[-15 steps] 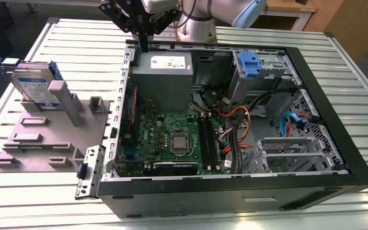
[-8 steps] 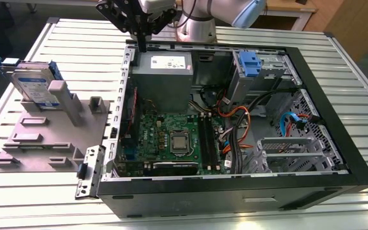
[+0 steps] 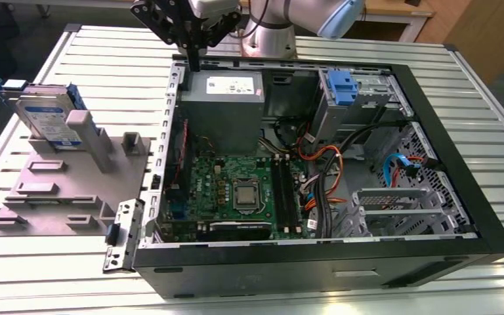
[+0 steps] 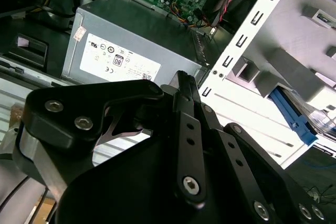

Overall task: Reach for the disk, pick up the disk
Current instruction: 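Reach for the disk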

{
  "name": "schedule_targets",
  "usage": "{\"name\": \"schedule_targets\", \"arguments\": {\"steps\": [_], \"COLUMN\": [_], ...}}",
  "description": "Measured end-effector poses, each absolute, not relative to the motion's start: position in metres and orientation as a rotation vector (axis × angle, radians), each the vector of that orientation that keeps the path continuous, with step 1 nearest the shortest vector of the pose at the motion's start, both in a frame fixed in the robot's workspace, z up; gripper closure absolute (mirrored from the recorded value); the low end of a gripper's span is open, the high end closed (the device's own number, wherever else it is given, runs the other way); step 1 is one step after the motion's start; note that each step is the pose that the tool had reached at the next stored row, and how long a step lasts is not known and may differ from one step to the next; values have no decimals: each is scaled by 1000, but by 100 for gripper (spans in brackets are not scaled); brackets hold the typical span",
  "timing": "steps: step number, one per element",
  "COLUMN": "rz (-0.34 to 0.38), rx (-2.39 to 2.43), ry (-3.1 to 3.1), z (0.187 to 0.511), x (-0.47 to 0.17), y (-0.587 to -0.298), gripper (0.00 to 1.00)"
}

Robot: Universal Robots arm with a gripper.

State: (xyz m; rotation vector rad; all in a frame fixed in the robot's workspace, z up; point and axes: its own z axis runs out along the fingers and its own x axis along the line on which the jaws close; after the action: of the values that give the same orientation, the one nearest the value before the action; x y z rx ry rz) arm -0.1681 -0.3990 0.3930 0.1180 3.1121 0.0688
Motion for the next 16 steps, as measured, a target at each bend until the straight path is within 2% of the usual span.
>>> {"name": "schedule_targets", "arguments": {"steps": [16], "rz": [69], "rx": [118], "ry": [3112], "z": [393], "x": [-183], "y": [-399], "gripper": [89]}}
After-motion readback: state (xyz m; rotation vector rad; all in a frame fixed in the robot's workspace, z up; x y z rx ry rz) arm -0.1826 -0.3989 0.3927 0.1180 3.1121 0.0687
